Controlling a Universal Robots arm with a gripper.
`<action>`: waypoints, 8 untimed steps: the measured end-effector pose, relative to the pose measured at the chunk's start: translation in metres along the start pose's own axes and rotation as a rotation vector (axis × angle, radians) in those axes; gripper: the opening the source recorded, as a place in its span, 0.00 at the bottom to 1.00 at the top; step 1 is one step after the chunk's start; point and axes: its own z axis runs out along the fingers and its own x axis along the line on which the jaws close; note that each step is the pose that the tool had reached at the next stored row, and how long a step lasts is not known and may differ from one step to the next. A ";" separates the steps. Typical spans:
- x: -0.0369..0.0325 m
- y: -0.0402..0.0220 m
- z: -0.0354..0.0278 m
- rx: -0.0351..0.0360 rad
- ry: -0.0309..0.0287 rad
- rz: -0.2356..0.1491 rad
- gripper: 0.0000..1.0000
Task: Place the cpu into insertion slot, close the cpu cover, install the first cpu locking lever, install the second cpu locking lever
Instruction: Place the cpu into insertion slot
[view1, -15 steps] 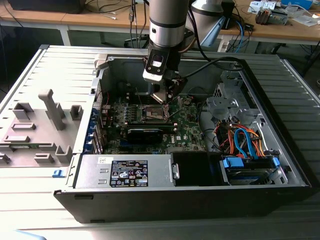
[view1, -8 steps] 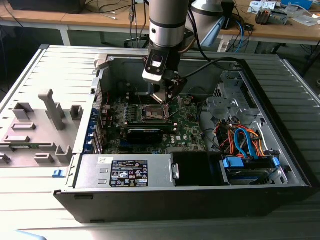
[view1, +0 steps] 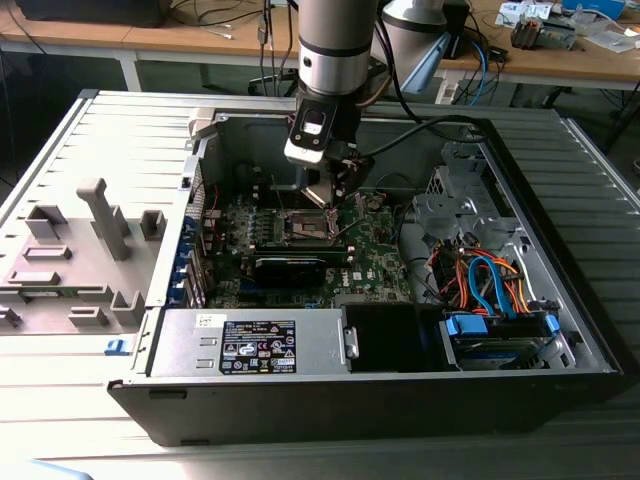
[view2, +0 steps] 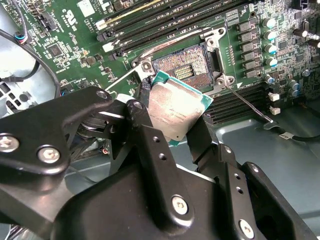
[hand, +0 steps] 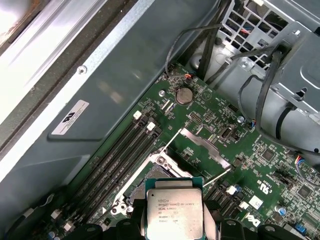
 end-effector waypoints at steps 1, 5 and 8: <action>0.0000 0.0000 0.0001 0.0000 0.0000 0.001 0.55; 0.0000 0.0000 0.0003 -0.0001 -0.0002 0.004 0.55; 0.0000 0.0000 0.0004 -0.0001 -0.0004 0.007 0.55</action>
